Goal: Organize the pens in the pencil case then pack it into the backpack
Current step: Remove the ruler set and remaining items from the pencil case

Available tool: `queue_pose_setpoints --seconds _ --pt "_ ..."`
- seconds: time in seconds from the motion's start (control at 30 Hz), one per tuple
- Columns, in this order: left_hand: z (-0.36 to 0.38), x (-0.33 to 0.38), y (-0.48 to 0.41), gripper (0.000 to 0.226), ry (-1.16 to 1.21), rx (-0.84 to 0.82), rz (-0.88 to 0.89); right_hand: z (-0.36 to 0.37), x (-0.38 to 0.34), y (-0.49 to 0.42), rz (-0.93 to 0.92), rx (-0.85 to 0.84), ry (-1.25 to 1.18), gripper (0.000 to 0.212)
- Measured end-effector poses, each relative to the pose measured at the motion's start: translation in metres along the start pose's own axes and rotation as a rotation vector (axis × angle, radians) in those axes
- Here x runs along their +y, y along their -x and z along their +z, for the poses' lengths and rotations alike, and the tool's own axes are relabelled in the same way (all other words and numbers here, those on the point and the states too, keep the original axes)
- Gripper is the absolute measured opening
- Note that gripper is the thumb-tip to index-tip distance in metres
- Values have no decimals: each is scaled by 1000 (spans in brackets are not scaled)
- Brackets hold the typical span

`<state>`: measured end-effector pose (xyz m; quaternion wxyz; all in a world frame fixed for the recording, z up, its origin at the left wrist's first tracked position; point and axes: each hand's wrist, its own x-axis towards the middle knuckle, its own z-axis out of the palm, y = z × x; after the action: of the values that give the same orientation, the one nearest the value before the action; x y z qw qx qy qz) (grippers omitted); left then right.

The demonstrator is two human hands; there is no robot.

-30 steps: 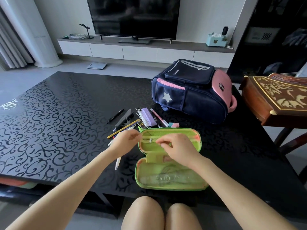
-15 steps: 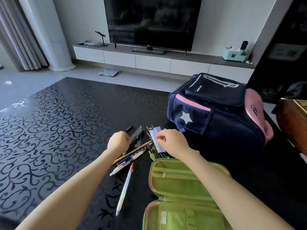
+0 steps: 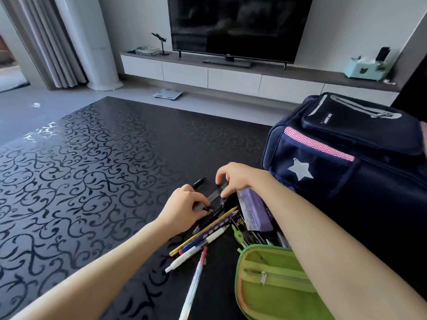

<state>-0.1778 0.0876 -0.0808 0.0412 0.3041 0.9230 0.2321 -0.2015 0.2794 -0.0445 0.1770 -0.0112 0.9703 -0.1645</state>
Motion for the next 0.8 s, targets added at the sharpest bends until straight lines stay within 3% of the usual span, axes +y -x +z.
queue_pose_setpoints --seconds 0.17,0.37,0.53,0.63,0.8 --pt "4 2 -5 18 12 39 -23 2 2 5 -38 -20 43 32" --pt "-4 8 -9 34 104 15 -58 3 10 10 -30 -16 -4 29" --pt "-22 21 -6 18 236 198 -81 10 10 31 -82 265 -243 20" --pt "-38 38 1 19 272 257 -47 14 5 54 -112 411 -338 14" --pt "-54 67 48 27 76 508 124 11 5 121 -80 696 -542 8"
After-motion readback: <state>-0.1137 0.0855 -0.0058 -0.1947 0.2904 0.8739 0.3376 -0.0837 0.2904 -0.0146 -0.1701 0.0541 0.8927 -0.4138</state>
